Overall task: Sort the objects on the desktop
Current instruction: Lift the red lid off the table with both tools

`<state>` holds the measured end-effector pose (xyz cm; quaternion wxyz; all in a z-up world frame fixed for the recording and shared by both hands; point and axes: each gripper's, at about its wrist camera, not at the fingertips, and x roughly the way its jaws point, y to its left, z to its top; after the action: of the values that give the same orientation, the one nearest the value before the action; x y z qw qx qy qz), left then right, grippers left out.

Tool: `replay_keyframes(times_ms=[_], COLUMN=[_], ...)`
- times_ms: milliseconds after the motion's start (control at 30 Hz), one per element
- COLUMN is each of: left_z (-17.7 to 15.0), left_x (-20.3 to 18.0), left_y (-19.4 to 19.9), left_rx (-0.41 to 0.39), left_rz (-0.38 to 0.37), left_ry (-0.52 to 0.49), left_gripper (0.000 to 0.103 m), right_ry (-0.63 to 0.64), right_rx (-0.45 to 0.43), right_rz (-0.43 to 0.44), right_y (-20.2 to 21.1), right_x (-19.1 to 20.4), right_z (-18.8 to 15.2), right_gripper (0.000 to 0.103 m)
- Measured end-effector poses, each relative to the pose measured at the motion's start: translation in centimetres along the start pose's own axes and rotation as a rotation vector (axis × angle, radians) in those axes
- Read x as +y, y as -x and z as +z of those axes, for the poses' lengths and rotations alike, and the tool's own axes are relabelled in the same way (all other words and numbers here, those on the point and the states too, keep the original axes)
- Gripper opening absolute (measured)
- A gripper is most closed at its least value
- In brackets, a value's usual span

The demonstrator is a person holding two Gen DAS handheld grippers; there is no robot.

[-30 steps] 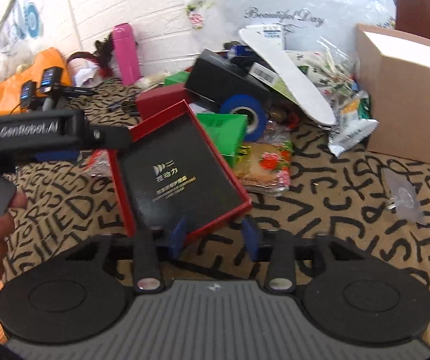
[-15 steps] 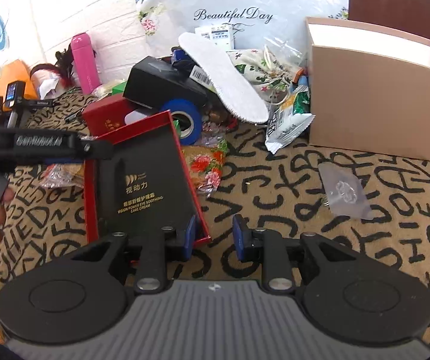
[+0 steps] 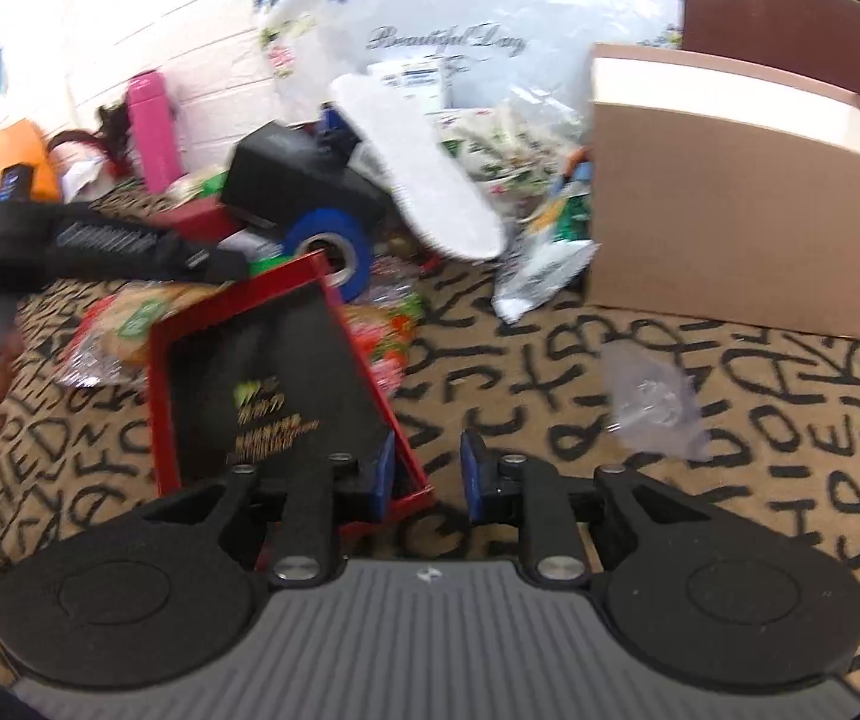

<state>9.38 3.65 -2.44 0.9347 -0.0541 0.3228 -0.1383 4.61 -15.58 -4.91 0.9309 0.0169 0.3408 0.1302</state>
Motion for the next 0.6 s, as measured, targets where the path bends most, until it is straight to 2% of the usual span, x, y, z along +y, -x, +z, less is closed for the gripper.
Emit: replay_keyframes(times_ms=[133, 300, 467, 600], left_z=[-2.0, -4.9, -5.4, -5.0], left_x=[-0.9, -1.7, -2.0, -2.2], left_y=[0.8, 1.4, 1.4, 1.5], left_rx=[0.073, 0.135, 0.149, 0.148], left_rz=[-0.009, -0.051, -0.062, -0.061], left_ry=[0.018, 0.059, 0.075, 0.068], left_gripper=[0.014, 0.015, 0.029, 0.030], right_ry=[-0.037, -0.015, -0.023, -0.009], right_rx=[-0.013, -0.021, 0.002, 0.032], right_rz=[-0.029, -0.058, -0.066, -0.099], right_y=[0.1, 1.5, 3.2, 4.0], right_x=[-1.0, -1.1, -1.5, -1.2], right_z=[0.2, -0.6, -2.0, -3.3], right_gripper=[0.023, 0.027, 0.029, 0.029])
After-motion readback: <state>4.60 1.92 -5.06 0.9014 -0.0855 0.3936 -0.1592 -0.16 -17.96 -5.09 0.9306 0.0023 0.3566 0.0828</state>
